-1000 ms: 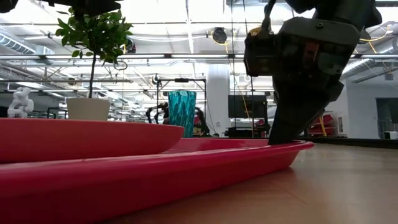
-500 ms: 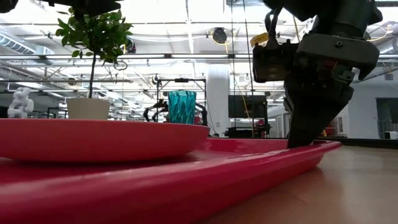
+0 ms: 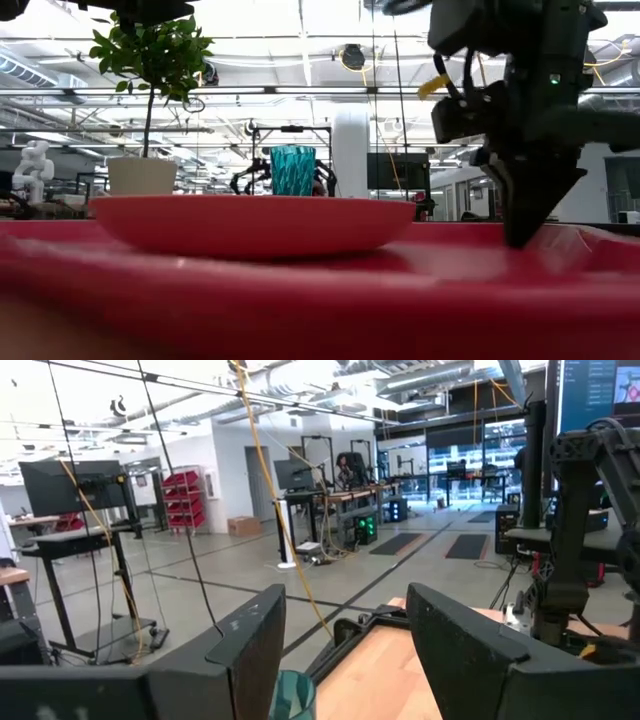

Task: Pick and place plate/cup/fork/spoon on tray
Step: Move the red tray to the center of the table

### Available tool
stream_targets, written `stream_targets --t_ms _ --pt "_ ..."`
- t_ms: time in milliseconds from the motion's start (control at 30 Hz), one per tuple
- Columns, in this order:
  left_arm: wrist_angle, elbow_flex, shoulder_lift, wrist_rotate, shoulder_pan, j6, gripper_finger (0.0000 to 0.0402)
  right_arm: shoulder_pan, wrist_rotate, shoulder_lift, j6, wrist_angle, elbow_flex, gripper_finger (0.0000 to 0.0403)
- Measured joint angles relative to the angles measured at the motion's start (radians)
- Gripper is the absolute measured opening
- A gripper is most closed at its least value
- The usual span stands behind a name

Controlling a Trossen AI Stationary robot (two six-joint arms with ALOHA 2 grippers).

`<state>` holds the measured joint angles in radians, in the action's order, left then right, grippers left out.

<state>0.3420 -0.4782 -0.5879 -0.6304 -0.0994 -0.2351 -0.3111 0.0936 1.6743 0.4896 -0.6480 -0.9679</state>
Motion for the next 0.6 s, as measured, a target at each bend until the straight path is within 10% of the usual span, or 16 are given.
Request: stream_targets --t_ms 367,600 --pt "0.000 0.000 0.000 0.000 0.000 -0.001 0.0214 0.040 0.007 -0.036 -0.410 -0.013 -0.001 0.0000" --pt "0.000 0.000 0.000 0.000 0.000 -0.018 0.0214 0.066 0.037 -0.039 -0.376 0.001 -0.003 0.0000"
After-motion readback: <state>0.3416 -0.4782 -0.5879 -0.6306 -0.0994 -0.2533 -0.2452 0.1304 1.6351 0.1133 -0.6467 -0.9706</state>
